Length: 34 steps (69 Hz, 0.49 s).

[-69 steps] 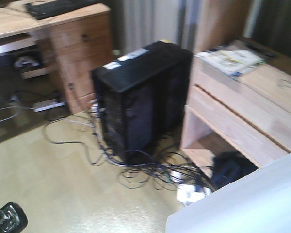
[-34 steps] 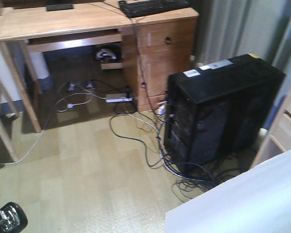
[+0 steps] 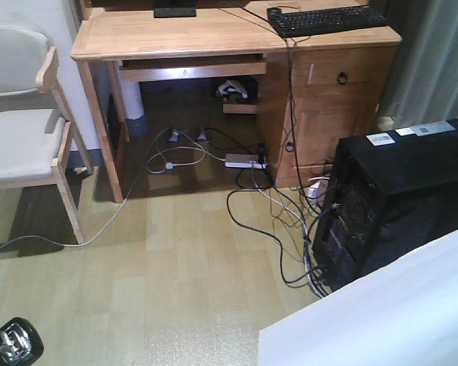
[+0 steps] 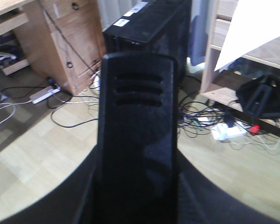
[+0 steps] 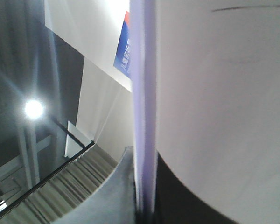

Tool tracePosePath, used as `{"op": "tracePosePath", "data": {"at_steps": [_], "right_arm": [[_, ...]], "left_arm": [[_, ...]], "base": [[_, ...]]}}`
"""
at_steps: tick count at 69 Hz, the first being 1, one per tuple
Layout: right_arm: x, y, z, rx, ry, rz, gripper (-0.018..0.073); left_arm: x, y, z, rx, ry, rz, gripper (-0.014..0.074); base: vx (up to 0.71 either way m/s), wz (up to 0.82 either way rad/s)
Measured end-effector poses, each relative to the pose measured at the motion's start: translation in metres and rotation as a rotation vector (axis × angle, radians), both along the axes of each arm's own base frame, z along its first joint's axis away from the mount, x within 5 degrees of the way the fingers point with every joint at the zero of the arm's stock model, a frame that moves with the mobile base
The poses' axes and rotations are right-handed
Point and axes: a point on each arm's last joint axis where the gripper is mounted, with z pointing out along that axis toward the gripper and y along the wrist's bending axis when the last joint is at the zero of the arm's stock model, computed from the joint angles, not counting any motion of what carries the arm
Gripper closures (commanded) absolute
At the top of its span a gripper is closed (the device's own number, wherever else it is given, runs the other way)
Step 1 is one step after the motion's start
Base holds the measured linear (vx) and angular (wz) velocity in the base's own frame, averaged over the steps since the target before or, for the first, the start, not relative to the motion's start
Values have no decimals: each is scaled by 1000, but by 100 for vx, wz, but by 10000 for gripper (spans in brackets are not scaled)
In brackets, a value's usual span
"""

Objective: Grab stapler and paper to desk for stapling
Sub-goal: 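Drive the base away from the shelf toward the wooden desk, then drive up to the desk edge in front of the monitor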

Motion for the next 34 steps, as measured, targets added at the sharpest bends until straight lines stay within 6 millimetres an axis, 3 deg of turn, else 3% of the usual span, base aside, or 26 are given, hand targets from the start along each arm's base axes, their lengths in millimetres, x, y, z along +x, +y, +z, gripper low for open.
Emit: {"op": "tracePosePath", "data": {"at_steps": [34], "right_arm": [[0, 0, 0, 0, 0, 0, 562]], "left_arm": [[0, 0, 0, 0, 0, 0, 603]], "base": [[18, 6]]}}
